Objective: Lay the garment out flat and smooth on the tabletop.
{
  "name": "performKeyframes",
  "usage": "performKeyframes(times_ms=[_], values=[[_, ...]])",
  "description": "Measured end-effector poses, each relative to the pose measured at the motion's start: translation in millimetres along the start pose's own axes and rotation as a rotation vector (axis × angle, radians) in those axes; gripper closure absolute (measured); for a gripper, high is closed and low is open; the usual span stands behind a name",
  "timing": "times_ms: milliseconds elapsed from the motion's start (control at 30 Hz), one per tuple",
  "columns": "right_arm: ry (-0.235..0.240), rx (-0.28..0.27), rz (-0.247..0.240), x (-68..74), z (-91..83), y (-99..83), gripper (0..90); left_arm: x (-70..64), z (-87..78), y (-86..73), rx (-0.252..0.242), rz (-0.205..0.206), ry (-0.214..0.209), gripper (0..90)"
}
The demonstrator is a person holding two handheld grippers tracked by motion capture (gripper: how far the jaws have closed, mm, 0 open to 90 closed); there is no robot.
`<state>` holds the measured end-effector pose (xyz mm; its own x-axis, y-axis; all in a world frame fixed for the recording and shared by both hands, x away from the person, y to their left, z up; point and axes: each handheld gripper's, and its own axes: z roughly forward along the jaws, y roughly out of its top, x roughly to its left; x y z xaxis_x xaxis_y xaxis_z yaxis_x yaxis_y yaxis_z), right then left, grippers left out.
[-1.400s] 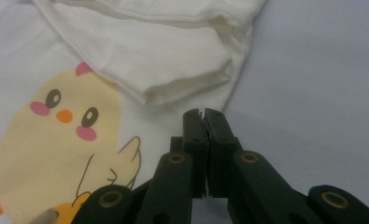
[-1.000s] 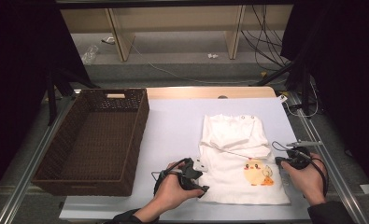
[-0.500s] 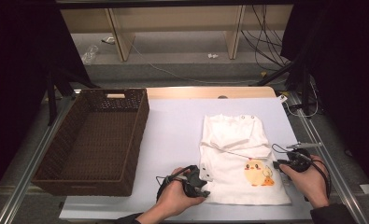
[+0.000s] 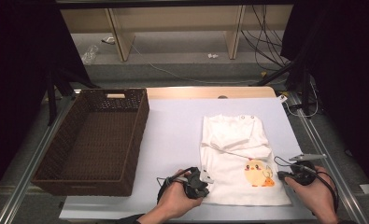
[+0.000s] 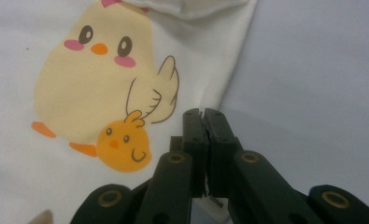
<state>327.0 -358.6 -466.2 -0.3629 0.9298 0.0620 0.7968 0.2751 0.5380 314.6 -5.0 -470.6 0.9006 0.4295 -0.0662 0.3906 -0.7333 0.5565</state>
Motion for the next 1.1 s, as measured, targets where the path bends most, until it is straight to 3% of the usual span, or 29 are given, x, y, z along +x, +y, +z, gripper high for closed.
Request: performKeyframes(times_ms=[200, 400, 800, 1100], values=[[0.003, 0.029, -0.001, -5.9, -8.2, -3.1, 89.5, -3.9, -3.0, 2.3, -0.008, -0.005, -0.04, 88.1], [0.01, 0.043, 0.006, -12.1, -16.0, -13.5, 89.5, -13.0, -1.4, 3.9, -0.004, 0.022, -0.06, 88.0], [-0.038, 0.073, 0.021, -23.4, -25.4, -19.9, 89.6, -25.7, 9.7, 15.4, 0.0, 0.066, -0.07, 87.9], [-0.01, 0.097, 0.021, -25.3, -26.0, -20.2, 88.4, -27.4, 5.4, 13.3, 0.002, 0.062, -0.088, 87.8]])
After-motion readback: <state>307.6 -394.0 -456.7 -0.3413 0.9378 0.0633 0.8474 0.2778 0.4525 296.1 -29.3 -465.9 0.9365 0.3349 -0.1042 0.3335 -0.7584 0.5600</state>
